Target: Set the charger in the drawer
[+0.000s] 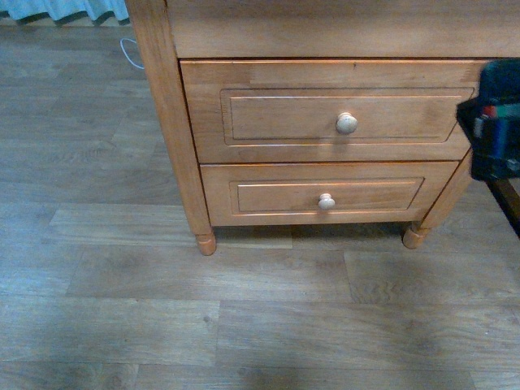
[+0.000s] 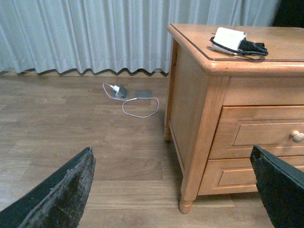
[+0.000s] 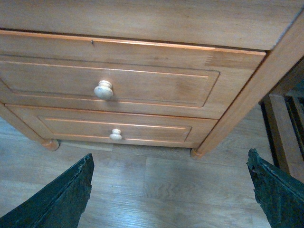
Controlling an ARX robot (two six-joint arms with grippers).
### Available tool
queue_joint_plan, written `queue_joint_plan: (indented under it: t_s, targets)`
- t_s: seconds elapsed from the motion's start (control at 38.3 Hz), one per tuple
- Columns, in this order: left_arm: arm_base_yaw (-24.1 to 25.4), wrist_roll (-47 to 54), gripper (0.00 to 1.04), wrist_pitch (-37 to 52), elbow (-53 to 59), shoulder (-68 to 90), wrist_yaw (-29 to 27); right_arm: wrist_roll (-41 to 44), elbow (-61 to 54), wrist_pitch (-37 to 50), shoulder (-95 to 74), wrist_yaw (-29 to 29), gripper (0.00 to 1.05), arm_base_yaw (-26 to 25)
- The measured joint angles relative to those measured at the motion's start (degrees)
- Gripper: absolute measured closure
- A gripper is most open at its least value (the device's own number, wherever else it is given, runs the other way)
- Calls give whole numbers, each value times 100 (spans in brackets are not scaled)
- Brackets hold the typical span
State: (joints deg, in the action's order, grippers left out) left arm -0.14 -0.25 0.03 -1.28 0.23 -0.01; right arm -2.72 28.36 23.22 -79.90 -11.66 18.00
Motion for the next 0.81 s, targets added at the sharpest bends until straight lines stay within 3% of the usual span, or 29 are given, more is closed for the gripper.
queue_joint_plan:
  t_s: [0.37,0.81]
  targets:
    - [0,0,6,0,0,0,0,-319,1414,439,-2376,-601,9,229]
    - [0,0,6,0,0,0,-2,-625,2433,474,-3825,-743,9,525]
